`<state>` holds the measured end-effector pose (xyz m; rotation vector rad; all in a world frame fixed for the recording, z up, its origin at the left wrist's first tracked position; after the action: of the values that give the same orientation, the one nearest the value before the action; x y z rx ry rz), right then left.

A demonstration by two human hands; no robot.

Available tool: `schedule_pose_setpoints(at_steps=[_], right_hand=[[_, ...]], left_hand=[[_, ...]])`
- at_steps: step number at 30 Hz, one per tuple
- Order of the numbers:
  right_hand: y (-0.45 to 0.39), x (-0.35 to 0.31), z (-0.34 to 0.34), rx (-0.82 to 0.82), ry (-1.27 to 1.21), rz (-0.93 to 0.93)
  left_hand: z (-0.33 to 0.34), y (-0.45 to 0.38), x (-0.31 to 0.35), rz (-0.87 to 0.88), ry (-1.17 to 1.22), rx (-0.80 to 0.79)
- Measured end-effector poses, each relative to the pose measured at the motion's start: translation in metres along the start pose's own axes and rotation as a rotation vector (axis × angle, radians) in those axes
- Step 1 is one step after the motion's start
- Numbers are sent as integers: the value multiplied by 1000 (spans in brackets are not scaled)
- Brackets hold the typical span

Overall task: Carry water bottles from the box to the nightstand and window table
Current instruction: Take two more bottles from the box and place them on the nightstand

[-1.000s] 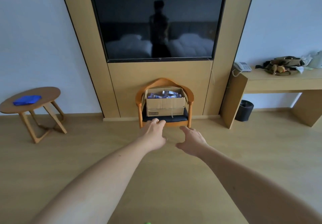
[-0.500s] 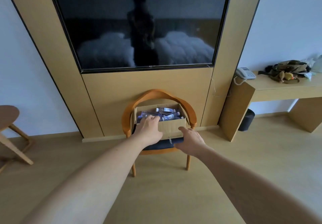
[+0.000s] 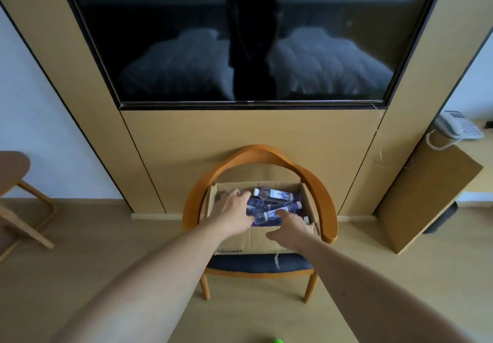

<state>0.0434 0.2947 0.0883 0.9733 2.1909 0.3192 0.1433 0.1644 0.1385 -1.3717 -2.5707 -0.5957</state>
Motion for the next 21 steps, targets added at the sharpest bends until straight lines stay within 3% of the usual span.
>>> schedule_pose_setpoints(at_steps=[12,21], right_hand=[[-161,30,-16,-156,-113,84],[-263,93,23,-104,-578,547]], left_hand=[[45,-167,-22,-78,-1,-192],[103,-271,-81,-72,-5,-362]])
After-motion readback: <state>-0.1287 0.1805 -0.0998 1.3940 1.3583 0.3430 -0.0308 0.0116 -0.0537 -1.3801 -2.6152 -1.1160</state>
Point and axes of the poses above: each hand's wrist, its own y-axis away from the middle knuckle, its own z-axis out of the palm, x = y × z, the point moved 7 cm from there along -y, towards the middle knuckle, and after that the axes turned 9 degrees about -x, right-handed, at the moved point
